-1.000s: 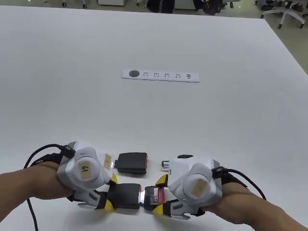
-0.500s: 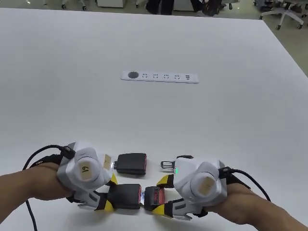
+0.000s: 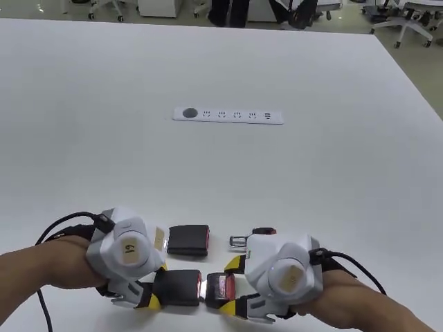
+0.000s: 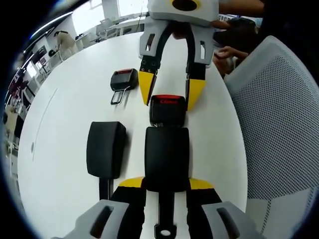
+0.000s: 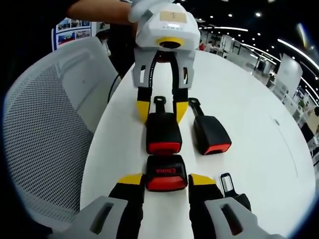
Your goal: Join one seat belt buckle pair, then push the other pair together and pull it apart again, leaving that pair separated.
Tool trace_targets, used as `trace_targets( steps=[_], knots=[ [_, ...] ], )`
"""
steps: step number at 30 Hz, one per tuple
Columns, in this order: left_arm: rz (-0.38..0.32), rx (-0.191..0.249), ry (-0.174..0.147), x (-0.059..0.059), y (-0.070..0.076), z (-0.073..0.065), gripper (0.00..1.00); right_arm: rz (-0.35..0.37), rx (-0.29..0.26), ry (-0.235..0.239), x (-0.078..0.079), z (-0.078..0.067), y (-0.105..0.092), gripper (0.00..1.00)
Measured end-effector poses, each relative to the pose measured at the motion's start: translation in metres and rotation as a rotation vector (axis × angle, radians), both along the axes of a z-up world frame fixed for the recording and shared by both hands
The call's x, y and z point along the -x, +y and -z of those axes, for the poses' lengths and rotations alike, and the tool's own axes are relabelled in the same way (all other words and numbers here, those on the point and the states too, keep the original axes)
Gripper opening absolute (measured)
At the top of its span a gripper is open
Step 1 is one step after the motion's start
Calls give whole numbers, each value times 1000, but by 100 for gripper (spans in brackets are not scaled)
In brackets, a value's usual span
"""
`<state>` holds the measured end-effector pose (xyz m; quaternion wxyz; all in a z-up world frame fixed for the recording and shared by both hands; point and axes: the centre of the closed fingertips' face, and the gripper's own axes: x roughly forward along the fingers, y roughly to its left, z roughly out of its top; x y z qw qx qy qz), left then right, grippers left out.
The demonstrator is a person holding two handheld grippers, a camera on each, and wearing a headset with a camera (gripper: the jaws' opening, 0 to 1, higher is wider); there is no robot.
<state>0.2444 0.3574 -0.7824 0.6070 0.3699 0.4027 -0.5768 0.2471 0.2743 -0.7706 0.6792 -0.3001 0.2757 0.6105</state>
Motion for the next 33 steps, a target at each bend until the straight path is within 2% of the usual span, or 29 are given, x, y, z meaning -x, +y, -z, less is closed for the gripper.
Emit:
trace_targets(
  steps=[4, 8, 13, 19, 22, 27, 33],
  knots=[
    [-26, 32, -2, -2, -1, -5, 32, 4, 12, 5, 0, -3, -4, 36],
    [-38, 39, -9, -2, -1, -11, 35, 13, 9, 0, -1, -11, -6, 38],
    [-68, 66, 1, -1, -4, -21, 38, 20, 8, -4, -4, -17, -10, 41],
    [-98, 85, -8, -5, -4, -36, 40, 34, 15, -7, -12, -25, -19, 43],
    [-116, 102, -13, -11, -4, -42, 41, 46, 16, -11, -17, -29, -23, 44],
    [-147, 121, -42, -29, 0, -50, 43, 65, 20, -19, -27, -31, -33, 46],
    [-170, 130, -69, -45, -1, -59, 45, 83, 42, -40, -42, -30, -45, 46]
  ],
)
